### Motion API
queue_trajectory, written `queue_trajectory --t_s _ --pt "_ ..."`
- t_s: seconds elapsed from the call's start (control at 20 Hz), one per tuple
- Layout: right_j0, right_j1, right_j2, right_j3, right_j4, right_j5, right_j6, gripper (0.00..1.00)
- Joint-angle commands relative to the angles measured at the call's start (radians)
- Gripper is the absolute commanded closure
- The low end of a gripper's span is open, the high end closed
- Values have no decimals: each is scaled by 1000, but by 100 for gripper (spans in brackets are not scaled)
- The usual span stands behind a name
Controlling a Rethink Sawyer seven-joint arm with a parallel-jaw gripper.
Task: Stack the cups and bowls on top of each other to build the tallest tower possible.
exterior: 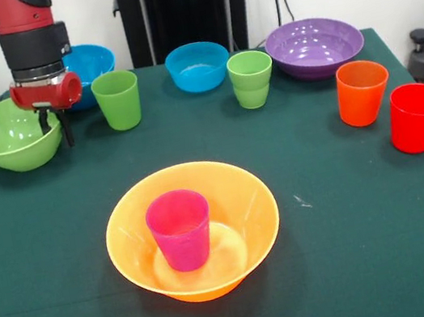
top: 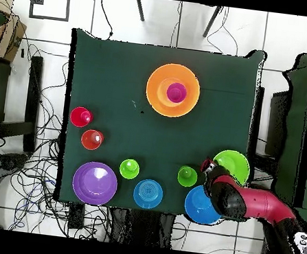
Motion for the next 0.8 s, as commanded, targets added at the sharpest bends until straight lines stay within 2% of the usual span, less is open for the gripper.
queue_trajectory --t_s 0.05,0.25,0.55,0.7,0.8 --pt "2 -46 31 -2 -19 41 -59 100" --pt "3 -132 70 51 49 80 -49 100" --pt "21 -203 144 70 169 161 -61 100" --pt "38 -216 147 69 201 170 -56 100" --pt "50 -204 128 60 198 154 -46 100"
